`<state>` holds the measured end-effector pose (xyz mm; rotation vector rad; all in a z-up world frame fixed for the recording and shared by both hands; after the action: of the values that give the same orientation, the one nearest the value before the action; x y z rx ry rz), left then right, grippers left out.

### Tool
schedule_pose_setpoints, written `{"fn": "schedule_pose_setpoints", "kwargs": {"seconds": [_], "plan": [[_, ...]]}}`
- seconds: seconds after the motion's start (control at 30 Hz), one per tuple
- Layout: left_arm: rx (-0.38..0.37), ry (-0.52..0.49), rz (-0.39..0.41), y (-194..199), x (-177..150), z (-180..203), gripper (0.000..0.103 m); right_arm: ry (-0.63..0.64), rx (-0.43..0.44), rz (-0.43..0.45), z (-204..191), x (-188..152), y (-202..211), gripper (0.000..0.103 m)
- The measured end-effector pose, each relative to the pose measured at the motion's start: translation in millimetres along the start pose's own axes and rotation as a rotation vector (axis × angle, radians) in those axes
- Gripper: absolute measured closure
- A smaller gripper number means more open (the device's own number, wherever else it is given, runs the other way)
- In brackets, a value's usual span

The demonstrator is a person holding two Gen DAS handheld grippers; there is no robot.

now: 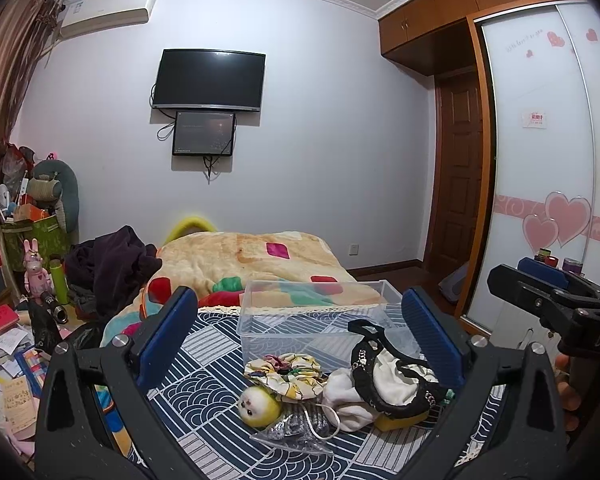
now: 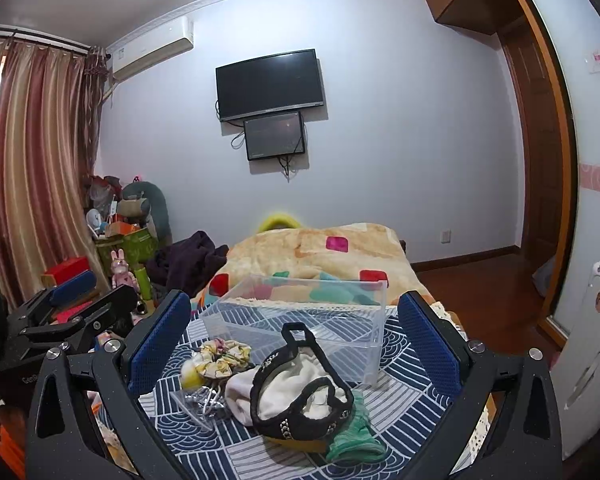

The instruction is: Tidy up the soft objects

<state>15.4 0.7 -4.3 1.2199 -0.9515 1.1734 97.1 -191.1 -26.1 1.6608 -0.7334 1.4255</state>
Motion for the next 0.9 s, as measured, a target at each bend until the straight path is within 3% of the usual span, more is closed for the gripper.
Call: {"fn": "schedule_pose_setpoints", "kwargs": {"seconds": [0.9], "plan": [[-0.011, 0.003, -0.002, 2.8, 3.8, 1.7, 0.0, 0.018, 0.004, 0.008, -6.3, -0.8, 2.6, 0.0]]}}
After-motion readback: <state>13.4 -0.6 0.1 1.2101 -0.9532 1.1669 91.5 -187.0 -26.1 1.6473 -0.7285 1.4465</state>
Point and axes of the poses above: each gripper's, at about its wrist camera, not at the fingertips, and y roughly against the way its jaws point, z to its right, x to its top, the point moved 2 cm from there along -y, roughly the way its jaws point, and after that the axes turned 4 degrees about y, right-handed, at the moved point
